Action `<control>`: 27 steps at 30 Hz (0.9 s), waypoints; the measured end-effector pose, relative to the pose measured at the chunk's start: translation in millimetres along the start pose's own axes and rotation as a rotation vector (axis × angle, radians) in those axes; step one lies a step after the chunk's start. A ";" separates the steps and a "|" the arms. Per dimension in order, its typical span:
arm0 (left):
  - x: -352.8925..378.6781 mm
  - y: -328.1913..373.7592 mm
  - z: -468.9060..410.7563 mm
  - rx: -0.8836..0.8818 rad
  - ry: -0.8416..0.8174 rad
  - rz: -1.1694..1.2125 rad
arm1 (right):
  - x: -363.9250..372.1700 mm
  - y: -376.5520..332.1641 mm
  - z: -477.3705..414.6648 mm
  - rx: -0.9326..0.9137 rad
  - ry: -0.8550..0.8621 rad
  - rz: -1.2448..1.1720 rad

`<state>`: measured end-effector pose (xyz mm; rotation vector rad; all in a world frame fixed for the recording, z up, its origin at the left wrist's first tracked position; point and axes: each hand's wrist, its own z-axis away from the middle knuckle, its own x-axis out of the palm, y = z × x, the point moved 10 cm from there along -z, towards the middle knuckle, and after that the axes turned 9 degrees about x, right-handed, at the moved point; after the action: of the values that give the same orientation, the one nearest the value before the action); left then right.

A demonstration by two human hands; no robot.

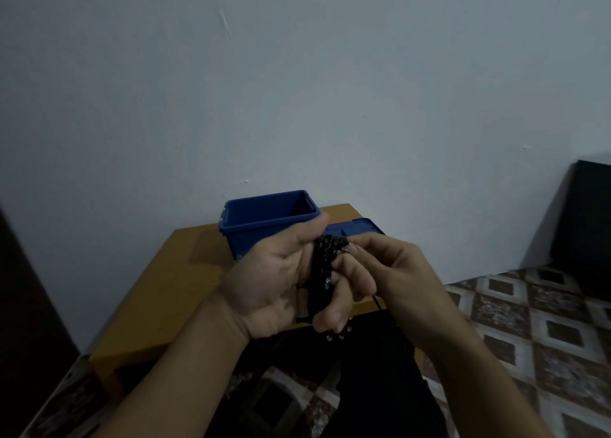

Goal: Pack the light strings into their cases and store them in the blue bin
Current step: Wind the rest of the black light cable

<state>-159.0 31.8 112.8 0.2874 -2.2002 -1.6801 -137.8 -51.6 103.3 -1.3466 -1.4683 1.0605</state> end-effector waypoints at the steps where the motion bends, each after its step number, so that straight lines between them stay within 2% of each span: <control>1: 1.8 1.3 -0.1 0.011 -0.006 0.017 | 0.3 -0.5 0.2 -0.004 0.001 0.002; 9: 1.3 13.2 -1.9 0.119 0.024 0.086 | 2.4 5.6 -1.4 0.044 0.009 0.033; 17: -10.2 36.3 -4.0 0.254 0.136 0.206 | 11.8 12.0 -0.9 0.060 -0.023 0.111; 27: -22.0 50.3 1.7 0.342 0.408 0.174 | 29.7 11.2 4.4 0.102 -0.134 0.188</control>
<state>-136.8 55.3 157.3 0.4650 -2.1138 -1.0402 -140.6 -21.5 92.7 -1.3828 -1.3830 1.3509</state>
